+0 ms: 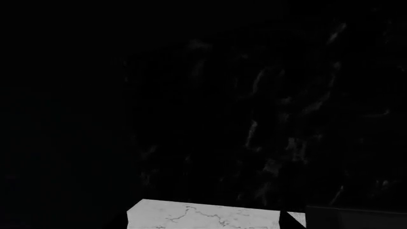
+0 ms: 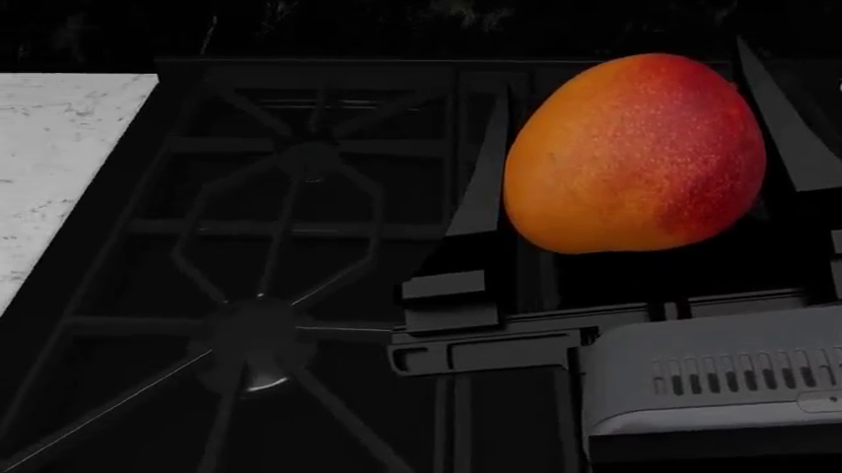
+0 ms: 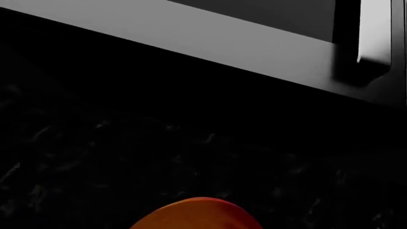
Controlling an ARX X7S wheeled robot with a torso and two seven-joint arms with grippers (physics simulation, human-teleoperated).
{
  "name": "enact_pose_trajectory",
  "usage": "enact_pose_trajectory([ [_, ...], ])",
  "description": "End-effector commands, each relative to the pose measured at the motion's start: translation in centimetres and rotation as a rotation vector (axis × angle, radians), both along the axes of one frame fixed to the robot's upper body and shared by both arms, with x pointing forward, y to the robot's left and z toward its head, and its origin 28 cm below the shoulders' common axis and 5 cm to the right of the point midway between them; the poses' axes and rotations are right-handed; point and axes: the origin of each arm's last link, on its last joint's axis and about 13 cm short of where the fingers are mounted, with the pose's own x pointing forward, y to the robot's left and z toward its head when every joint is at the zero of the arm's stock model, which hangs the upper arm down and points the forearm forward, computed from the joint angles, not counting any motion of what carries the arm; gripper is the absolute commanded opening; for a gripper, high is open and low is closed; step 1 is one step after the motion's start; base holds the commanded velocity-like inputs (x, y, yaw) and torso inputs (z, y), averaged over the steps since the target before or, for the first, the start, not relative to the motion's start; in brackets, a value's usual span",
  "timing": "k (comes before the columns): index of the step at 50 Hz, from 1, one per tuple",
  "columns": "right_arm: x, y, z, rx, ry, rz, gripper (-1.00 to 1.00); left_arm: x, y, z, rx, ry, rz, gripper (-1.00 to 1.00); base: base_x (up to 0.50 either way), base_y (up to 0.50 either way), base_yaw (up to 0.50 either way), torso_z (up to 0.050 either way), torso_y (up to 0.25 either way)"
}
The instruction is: Pick the mango from the pan and place it in the bowl.
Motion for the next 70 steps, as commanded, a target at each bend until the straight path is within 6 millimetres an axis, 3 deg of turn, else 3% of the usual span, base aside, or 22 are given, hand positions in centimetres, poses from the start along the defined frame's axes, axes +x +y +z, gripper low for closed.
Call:
enact_pose_trajectory([
  [1, 0.11, 0.07, 0.54, -0.011, -0.049, -0.004, -1.00, -0.09, 0.11, -0.25, -0.024, 0.004, -0.003, 1.00, 0.00, 0.22, 0.00, 0.000, 0.000],
  [70, -0.18, -0.03, 0.57, -0.007, -0.032, 0.016, -1.00, -0.76, 0.04, 0.13, -0.024, -0.007, 0.004, 1.00, 0.00, 0.22, 0.00, 0.000, 0.000],
])
